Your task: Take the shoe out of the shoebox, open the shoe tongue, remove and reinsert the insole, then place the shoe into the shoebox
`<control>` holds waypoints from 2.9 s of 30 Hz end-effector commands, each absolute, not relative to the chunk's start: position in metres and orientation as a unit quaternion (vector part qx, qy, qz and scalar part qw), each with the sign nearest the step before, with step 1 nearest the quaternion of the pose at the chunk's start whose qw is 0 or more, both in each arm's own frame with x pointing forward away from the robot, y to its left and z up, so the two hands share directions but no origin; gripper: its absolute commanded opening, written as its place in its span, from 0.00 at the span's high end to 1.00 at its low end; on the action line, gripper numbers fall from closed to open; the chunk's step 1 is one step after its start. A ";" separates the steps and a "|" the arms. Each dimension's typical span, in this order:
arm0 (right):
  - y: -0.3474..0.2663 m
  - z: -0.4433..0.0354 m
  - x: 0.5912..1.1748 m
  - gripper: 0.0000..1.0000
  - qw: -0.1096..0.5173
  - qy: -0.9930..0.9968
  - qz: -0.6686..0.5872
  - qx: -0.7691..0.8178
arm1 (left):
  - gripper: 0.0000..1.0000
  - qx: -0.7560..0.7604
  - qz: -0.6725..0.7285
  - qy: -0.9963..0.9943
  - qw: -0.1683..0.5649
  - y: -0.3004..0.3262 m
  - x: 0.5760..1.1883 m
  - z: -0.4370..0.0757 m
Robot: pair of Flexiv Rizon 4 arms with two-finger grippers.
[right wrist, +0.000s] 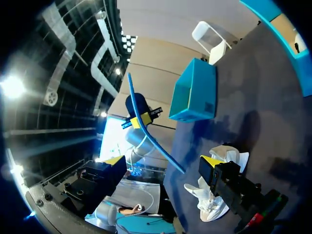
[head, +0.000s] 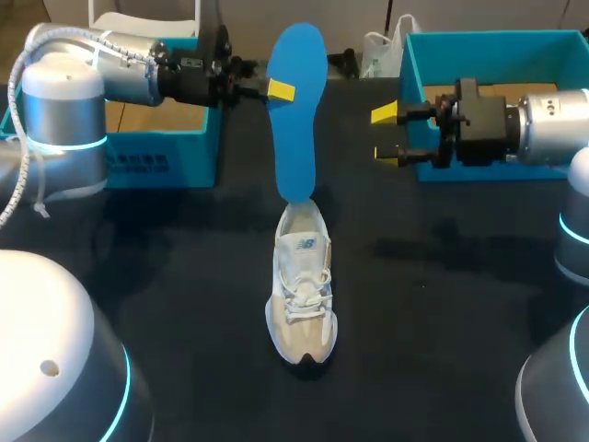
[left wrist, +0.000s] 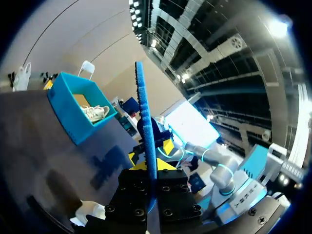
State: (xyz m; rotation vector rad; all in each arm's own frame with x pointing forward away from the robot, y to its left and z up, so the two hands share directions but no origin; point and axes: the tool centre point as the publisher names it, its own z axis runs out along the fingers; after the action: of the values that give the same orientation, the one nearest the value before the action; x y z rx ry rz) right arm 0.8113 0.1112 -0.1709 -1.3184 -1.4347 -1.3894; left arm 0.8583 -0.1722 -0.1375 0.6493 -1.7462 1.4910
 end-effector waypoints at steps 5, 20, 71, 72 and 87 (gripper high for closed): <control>0.113 -0.171 0.813 0.00 0.365 -0.558 -0.540 -0.513 | 1.00 0.048 0.670 -0.737 0.076 -0.166 0.851 -0.120; 0.113 -0.171 0.813 0.00 0.365 -0.558 -0.540 -0.513 | 1.00 -0.246 0.666 -0.658 -0.250 -0.161 0.854 -0.137; 0.115 -0.172 0.814 0.00 0.366 -0.558 -0.540 -0.513 | 1.00 -0.485 0.538 -0.494 -0.480 -0.159 0.876 -0.168; 0.117 -0.172 0.815 0.00 0.365 -0.556 -0.540 -0.515 | 1.00 -0.497 0.527 -0.486 -0.489 -0.159 0.877 -0.170; 0.154 -0.172 0.825 0.00 0.384 -0.564 -0.533 -0.500 | 1.00 -0.523 0.470 -0.456 -0.546 -0.185 0.885 -0.184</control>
State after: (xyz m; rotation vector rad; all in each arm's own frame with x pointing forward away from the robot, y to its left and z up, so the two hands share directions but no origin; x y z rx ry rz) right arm 0.8137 0.1441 -0.1684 -1.2834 -1.4322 -1.3736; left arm 0.8831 -0.1746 -0.1814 -2.6530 -2.3435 2.4000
